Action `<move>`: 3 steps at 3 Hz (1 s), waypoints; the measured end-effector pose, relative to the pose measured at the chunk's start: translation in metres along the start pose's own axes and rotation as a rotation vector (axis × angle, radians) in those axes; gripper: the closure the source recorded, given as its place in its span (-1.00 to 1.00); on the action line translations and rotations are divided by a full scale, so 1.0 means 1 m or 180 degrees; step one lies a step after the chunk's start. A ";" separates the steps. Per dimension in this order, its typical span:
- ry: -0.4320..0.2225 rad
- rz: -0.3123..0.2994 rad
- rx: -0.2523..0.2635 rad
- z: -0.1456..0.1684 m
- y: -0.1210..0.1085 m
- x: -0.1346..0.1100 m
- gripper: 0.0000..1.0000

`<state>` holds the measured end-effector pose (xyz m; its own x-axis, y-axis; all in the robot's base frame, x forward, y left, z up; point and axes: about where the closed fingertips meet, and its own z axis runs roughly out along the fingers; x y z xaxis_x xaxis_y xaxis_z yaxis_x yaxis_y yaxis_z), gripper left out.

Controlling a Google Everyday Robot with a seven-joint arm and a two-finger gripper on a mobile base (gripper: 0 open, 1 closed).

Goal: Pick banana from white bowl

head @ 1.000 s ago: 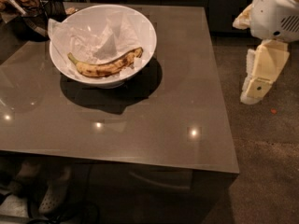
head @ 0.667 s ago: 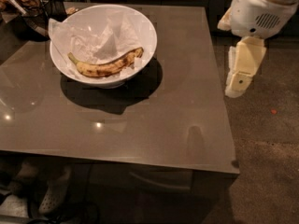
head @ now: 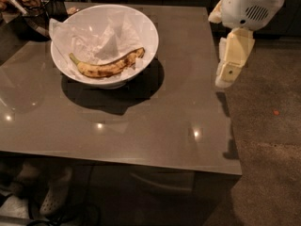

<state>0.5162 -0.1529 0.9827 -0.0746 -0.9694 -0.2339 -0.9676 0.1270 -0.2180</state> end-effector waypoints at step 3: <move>-0.0187 -0.0348 0.0065 0.015 -0.074 -0.083 -1.00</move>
Offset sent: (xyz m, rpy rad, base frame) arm 0.0914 0.0930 0.0154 -0.0719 0.1009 0.1863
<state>0.5975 -0.0791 1.0037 0.0459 -0.9638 -0.2627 -0.9640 0.0262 -0.2645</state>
